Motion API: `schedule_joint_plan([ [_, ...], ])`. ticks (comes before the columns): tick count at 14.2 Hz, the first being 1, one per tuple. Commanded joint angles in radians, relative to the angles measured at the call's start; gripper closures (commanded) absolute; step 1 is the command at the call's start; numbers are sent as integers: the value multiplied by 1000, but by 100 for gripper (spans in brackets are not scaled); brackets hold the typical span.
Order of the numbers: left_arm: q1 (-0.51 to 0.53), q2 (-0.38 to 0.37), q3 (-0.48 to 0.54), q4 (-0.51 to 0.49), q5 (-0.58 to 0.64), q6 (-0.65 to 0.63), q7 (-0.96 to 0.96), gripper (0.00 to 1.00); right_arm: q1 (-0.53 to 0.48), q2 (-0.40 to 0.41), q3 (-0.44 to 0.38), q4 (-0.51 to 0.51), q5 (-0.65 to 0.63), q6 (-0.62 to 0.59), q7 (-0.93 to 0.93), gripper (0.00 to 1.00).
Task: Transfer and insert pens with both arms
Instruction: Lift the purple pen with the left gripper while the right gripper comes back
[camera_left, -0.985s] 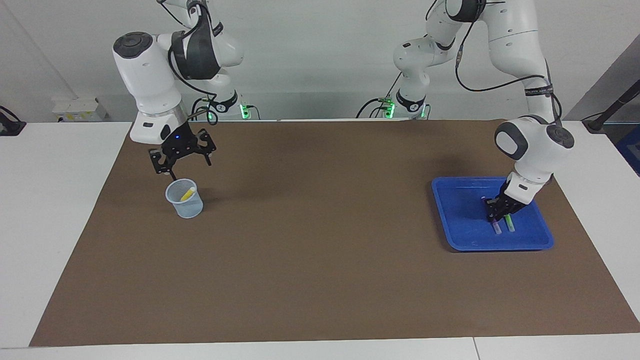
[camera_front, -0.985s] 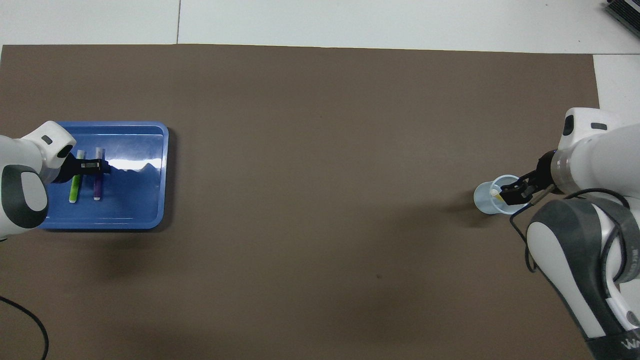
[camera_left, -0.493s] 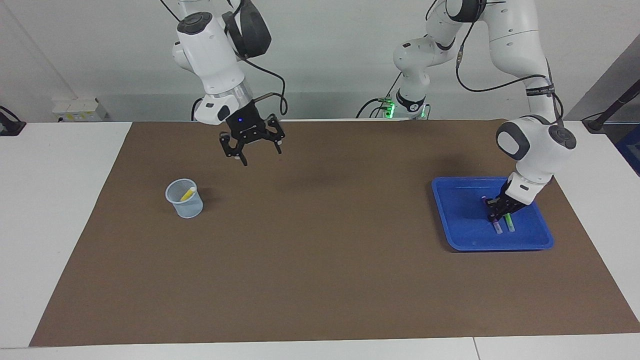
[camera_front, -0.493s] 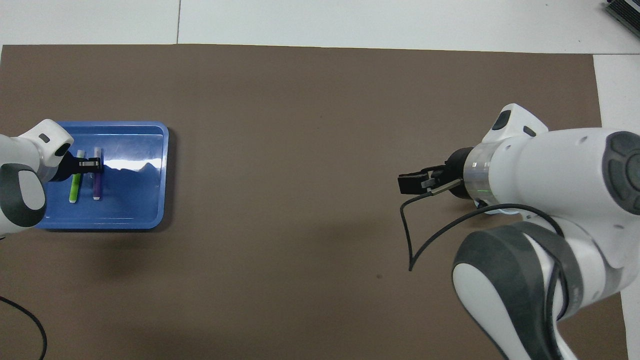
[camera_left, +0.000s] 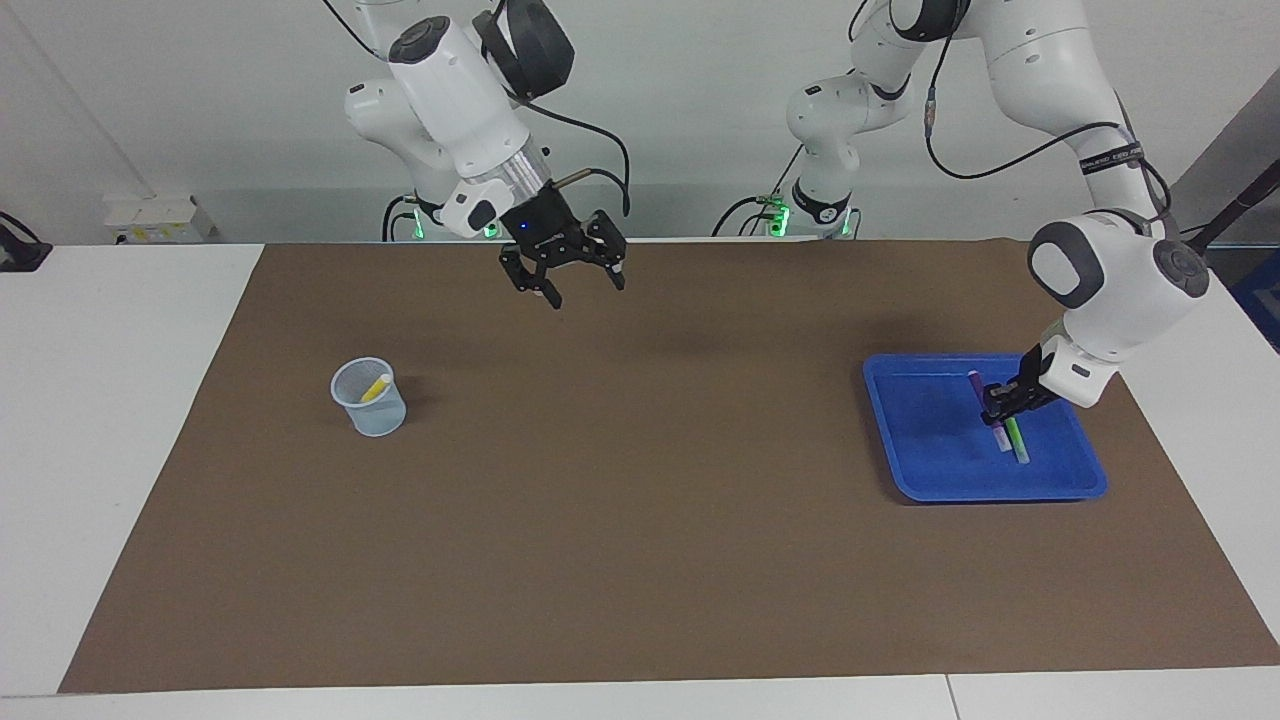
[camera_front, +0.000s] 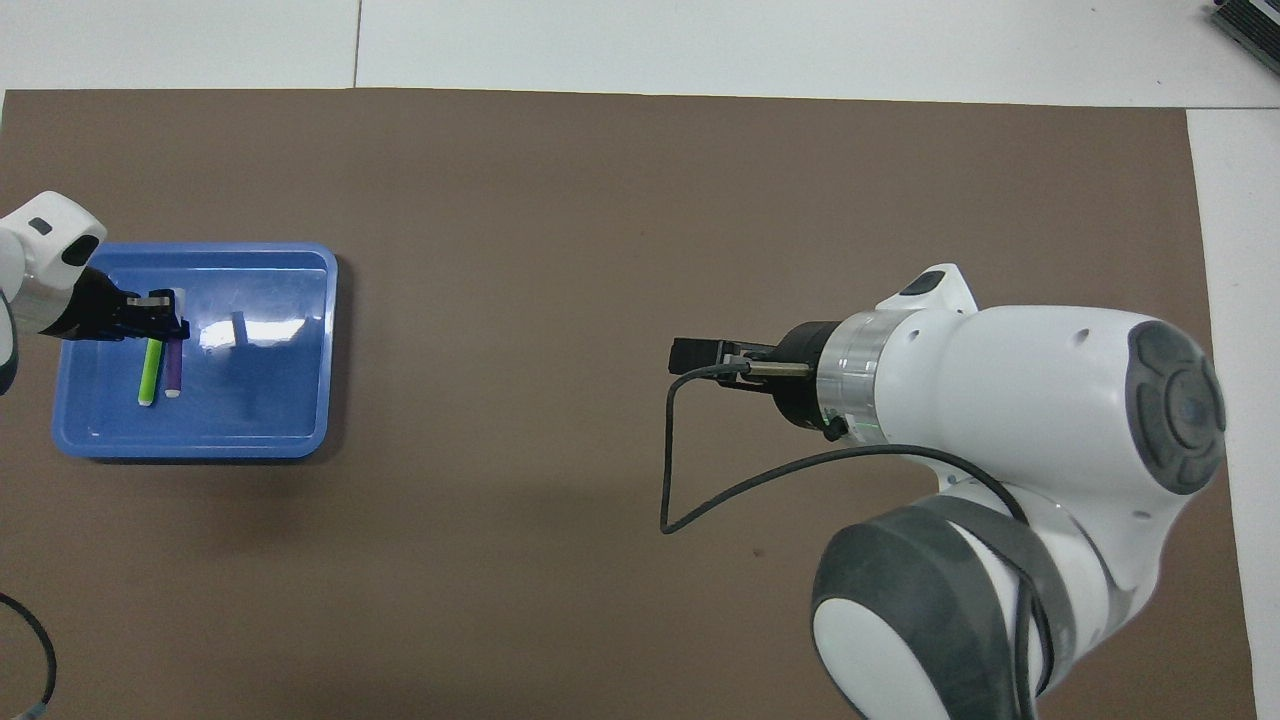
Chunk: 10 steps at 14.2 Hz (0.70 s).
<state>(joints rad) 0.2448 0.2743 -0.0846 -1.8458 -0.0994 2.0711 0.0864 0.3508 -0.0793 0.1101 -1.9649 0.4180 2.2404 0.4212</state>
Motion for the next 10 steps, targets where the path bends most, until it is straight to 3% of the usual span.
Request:
schedule_joint_plan([
  [1,-6,-64,-7,25,1,-122,-120,100,34,15,-3,8,42,34,85,0],
  [3,-10,-107,-23,31,-20,-187,-215,100,63,24,-4,6,106,73,114,0],
  [5,-10,-150,-26,34,-121,-229,-334,100,79,33,-3,7,120,100,165,0],
  [10,-28,-250,-27,17,-292,-263,-774,100,132,39,-3,6,223,209,264,0],
])
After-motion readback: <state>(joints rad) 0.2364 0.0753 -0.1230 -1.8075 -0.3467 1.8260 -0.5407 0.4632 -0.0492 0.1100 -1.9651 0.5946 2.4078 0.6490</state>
